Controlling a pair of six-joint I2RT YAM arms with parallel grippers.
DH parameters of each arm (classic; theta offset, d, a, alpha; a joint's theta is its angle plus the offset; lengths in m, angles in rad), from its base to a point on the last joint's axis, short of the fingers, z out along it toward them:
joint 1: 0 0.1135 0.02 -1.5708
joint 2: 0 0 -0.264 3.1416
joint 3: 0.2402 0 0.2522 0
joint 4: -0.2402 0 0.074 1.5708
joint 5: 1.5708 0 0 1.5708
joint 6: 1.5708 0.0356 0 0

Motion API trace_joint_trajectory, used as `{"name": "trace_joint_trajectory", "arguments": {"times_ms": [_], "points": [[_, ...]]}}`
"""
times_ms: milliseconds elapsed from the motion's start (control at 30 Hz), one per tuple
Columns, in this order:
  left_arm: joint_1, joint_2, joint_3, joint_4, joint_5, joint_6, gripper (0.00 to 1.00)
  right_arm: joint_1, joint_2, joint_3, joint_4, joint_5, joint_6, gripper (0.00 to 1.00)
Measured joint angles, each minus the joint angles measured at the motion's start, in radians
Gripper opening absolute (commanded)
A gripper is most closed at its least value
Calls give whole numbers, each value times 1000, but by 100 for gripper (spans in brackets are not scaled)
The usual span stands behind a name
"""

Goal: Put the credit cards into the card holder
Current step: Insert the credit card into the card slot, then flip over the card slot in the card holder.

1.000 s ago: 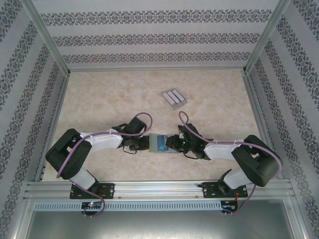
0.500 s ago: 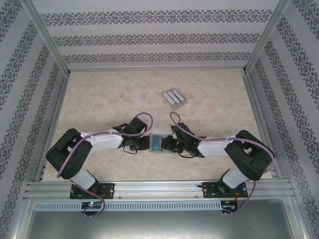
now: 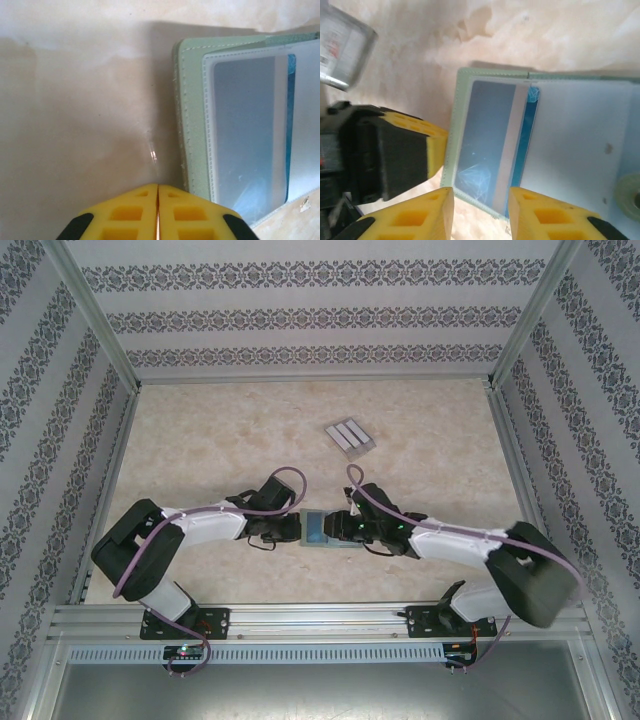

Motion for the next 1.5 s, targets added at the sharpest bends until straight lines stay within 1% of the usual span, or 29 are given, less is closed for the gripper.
{"name": "trace_joint_trajectory", "arguments": {"times_ms": [67,133,267,367,500,767,967,1100,1200,1333,1400,1500], "points": [[-3,-8,-13,20,-9,-8,12,0,-58,-3,-53,35,-26,45],[-4,-11,-17,28,-11,-20,14,0,-93,-16,-92,66,-43,45],[-10,-11,-17,31,-20,-33,14,-6,-98,-51,-150,93,-48,49],[-10,-10,-17,31,-21,-39,13,-6,-75,-64,-171,98,-48,50],[-16,-11,-17,31,-27,-47,14,-6,-28,-63,-161,96,-48,48],[-23,-11,-17,31,-40,-53,13,-6,-14,-40,-153,92,-66,42],[-28,-11,-15,31,-49,-53,13,-6,16,-20,-148,89,-69,41],[-29,-10,-13,30,-51,-53,13,-6,34,-20,-142,80,-70,34],[-30,-10,-13,30,-51,-53,13,-6,35,-18,-122,65,-74,26],[-30,-10,-13,30,-54,-55,14,-6,35,5,-109,42,-105,6],[-32,-11,-13,30,-59,-58,15,-6,35,24,-103,30,-114,0],[-39,-19,-19,36,-71,-69,17,-6,35,46,-99,14,-130,0]]}}
